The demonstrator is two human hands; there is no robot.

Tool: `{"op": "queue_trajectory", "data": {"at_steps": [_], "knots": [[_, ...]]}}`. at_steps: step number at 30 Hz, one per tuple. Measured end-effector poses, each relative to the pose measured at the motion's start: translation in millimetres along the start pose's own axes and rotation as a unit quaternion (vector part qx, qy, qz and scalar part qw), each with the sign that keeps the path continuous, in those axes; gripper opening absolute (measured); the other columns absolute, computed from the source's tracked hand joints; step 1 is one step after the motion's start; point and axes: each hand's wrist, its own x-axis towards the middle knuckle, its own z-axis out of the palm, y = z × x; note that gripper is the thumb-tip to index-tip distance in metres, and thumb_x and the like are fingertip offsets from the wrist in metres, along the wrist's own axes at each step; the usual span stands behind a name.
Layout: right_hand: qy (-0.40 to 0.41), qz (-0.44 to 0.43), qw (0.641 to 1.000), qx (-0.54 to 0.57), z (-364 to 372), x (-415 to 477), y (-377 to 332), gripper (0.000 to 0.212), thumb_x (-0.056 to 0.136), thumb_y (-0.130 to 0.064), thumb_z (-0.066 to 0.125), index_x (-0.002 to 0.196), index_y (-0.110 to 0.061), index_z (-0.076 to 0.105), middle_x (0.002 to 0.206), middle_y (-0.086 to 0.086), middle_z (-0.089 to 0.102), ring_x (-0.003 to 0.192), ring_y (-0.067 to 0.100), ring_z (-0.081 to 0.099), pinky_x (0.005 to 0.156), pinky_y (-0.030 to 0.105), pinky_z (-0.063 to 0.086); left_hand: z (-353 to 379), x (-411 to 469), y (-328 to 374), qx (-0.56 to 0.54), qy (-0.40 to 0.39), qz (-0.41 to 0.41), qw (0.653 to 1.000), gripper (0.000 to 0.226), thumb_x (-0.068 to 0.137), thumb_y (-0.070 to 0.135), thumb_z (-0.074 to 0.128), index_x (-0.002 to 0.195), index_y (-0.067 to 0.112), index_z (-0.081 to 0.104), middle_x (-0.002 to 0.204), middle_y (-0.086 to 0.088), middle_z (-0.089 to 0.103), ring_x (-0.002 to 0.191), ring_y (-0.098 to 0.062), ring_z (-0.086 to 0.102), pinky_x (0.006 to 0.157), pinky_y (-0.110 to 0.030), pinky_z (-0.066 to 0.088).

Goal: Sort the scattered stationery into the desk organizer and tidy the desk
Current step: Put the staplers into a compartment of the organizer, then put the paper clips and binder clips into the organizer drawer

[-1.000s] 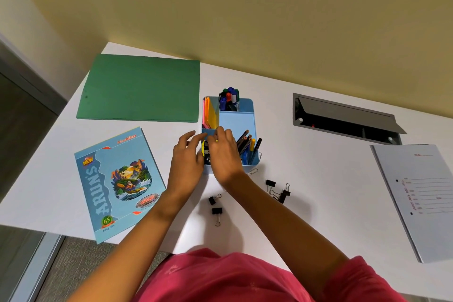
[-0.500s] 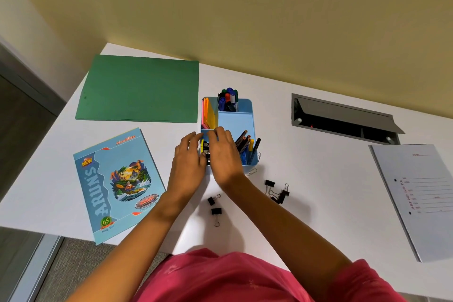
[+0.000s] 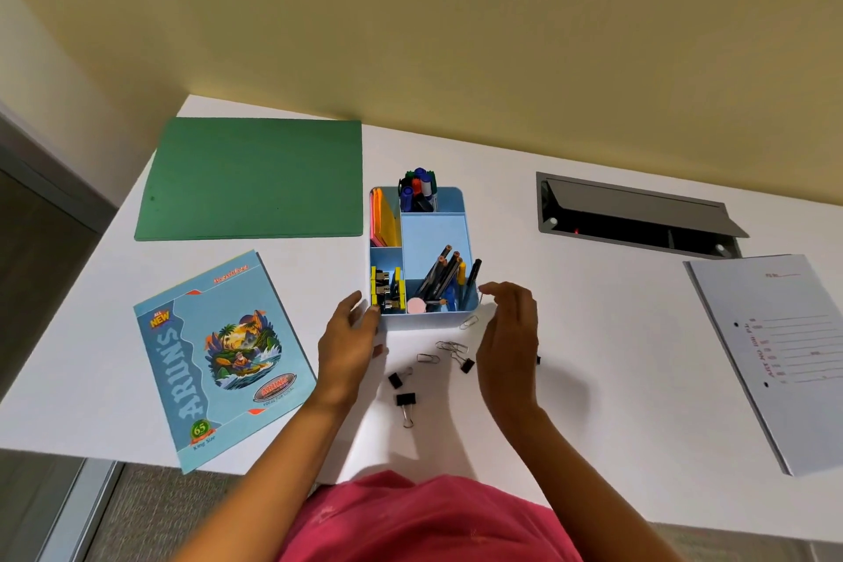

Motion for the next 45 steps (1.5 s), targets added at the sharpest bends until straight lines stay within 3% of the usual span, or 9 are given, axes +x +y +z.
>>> {"op": "queue_trajectory", "data": {"at_steps": [3,8,13,20,24,33,37,40,45], "knots": [[-0.035,0.015,0.999,-0.018,4.2,-2.5,15.9,0.045,0.076,0.023,0.048,0.107,-0.007,0.063,0.109,0.009,0.054,0.102,0.019,0.052,0.085,-0.003,0.029,5.6,-4.2,1.9,-0.004,0.007,0.033,0.999,0.041,0.098,0.020,0.050,0.137,0.026,0.046,0.132,-0.002,0.052,0.076,-0.008,0.070,0.080,-0.038,0.058],[-0.068,0.001,0.997,-0.029,12.1,-6.1,29.4,0.041,0.084,0.016,0.051,0.114,-0.010,0.061,0.114,0.005,0.056,0.106,0.014,0.049,0.090,0.002,0.031,6.5,-0.4,4.2,-0.017,-0.011,0.057,0.998,0.045,0.099,0.011,0.046,0.140,0.027,0.046,0.126,-0.005,0.058,0.089,-0.032,0.069,0.077,-0.048,0.059],[-0.094,-0.036,0.994,-0.047,15.0,-15.9,31.2,0.041,0.077,0.017,0.057,0.111,-0.005,0.060,0.114,0.010,0.060,0.108,0.017,0.048,0.096,0.017,0.032,5.1,7.2,10.7,0.044,-0.027,0.065,0.996,0.051,0.097,0.002,0.041,0.138,0.032,0.048,0.109,0.007,0.062,0.088,-0.026,0.066,0.088,-0.046,0.055],[-0.129,-0.058,0.989,-0.034,15.9,-29.8,26.0,0.040,0.082,0.011,0.055,0.117,-0.008,0.057,0.117,0.008,0.056,0.109,0.021,0.052,0.090,0.024,0.044,-8.2,28.8,19.0,0.066,-0.042,0.064,0.995,0.055,0.091,-0.005,0.044,0.131,0.030,0.056,0.127,0.005,0.060,0.099,-0.021,0.063,0.092,-0.047,0.053],[-0.132,-0.057,0.990,-0.017,19.3,-38.6,15.6,0.039,0.084,0.002,0.053,0.121,-0.011,0.056,0.113,0.006,0.053,0.105,0.017,0.048,0.089,0.020,0.040,-15.9,45.4,26.3,0.090,-0.038,0.057,0.994,0.056,0.089,-0.010,0.045,0.132,0.024,0.057,0.135,0.000,0.057,0.119,-0.030,0.055,0.092,-0.045,0.053],[-0.115,-0.050,0.992,0.024,27.7,-36.3,-11.9,0.034,0.081,-0.009,0.062,0.115,-0.011,0.057,0.107,0.003,0.056,0.098,0.016,0.048,0.084,0.033,0.049,-27.1,65.6,54.6,0.207,-0.012,0.098,0.973,0.064,0.081,-0.017,0.039,0.128,0.020,0.061,0.129,-0.004,0.061,0.102,-0.030,0.059,0.083,-0.043,0.056],[-0.031,-0.061,0.996,0.059,28.5,-19.1,-20.8,0.039,0.082,-0.013,0.066,0.117,-0.003,0.054,0.111,0.007,0.055,0.102,0.021,0.051,0.086,0.033,0.050,-29.9,72.9,64.2,0.253,0.005,0.102,0.962,0.069,0.078,-0.015,0.034,0.125,0.025,0.063,0.111,-0.011,0.067,0.070,-0.028,0.058,0.072,-0.040,0.055],[-0.046,-0.061,0.994,0.074,30.5,-2.2,-24.9,0.044,0.085,-0.022,0.064,0.123,-0.006,0.050,0.119,0.006,0.052,0.111,0.019,0.046,0.094,0.032,0.046,-31.8,78.7,68.8,0.278,0.013,0.107,0.955,0.067,0.079,-0.012,0.033,0.124,0.028,0.063,0.102,-0.011,0.070,0.060,-0.025,0.057,0.071,-0.038,0.055],[-0.124,0.018,0.992,0.020,52.5,30.4,-37.1,0.041,0.081,-0.029,0.073,0.118,-0.018,0.058,0.120,0.002,0.053,0.116,0.020,0.039,0.098,0.034,0.039,-30.5,78.3,68.9,0.282,0.028,0.127,0.951,0.056,0.086,-0.004,0.039,0.123,0.029,0.064,0.105,-0.010,0.070,0.078,-0.034,0.065,0.078,-0.044,0.057]]}}
